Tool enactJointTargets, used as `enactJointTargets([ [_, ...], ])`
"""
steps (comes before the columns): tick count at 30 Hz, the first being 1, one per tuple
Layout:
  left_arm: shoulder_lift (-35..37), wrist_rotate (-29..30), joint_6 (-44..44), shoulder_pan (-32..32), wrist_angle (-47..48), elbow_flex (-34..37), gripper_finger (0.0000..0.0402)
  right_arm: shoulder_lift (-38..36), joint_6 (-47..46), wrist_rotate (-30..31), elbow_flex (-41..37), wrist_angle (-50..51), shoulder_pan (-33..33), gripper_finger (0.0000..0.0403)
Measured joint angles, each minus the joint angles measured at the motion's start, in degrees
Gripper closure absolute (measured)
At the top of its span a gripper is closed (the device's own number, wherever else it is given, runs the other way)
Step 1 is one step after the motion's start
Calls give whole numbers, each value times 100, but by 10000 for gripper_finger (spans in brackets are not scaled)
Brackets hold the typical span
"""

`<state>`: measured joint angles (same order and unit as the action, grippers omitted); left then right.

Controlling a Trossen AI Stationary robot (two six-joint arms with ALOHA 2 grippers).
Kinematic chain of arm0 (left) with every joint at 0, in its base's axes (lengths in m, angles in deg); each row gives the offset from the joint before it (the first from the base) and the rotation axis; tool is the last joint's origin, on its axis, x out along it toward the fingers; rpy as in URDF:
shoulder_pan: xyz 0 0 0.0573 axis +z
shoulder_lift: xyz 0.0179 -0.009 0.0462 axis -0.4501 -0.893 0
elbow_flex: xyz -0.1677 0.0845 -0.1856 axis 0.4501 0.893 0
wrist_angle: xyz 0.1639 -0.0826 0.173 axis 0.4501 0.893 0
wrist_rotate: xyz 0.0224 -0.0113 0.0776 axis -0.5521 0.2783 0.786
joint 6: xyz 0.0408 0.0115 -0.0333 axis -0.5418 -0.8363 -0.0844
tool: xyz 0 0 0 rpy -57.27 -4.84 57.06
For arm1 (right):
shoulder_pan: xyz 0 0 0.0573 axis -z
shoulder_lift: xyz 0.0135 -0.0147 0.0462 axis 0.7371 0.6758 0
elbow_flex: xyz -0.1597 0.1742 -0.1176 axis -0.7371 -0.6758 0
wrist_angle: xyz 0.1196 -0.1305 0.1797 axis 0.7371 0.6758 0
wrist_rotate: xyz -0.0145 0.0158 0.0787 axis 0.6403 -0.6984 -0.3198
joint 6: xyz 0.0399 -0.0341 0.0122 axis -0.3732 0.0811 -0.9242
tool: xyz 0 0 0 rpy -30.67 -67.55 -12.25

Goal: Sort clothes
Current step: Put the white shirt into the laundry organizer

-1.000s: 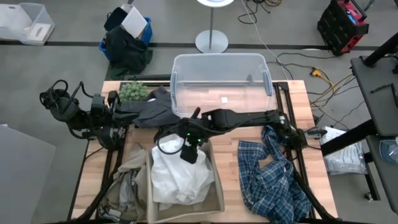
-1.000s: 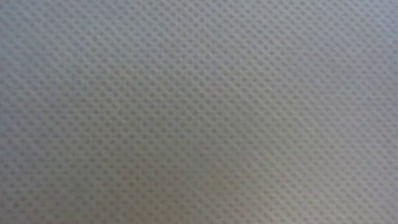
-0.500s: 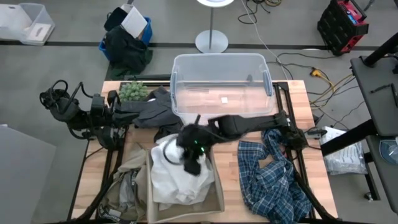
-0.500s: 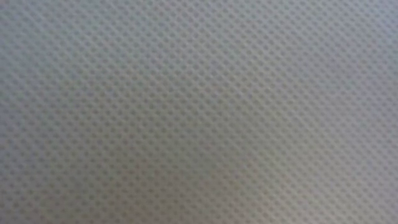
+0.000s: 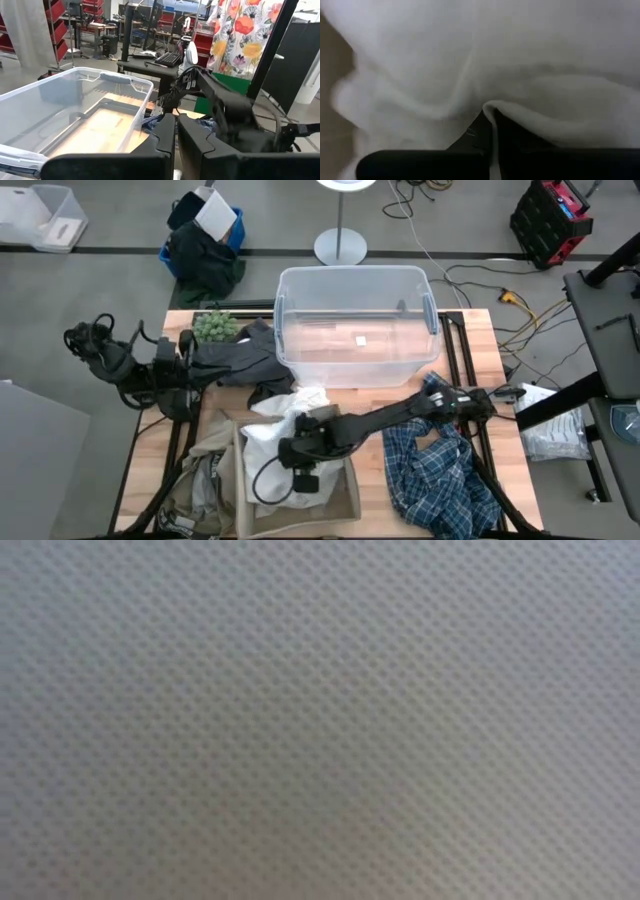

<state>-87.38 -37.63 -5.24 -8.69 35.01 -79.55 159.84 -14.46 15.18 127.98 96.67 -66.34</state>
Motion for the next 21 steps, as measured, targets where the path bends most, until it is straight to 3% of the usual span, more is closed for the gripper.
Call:
enactJointTargets([
  [13, -261, -3, -8, 0, -1, 5, 400, 788, 148, -784, -2, 286, 20, 394],
  [21, -227, -2, -8, 1, -8, 7, 400, -101, -114, -890, 25, 368, 48, 370],
])
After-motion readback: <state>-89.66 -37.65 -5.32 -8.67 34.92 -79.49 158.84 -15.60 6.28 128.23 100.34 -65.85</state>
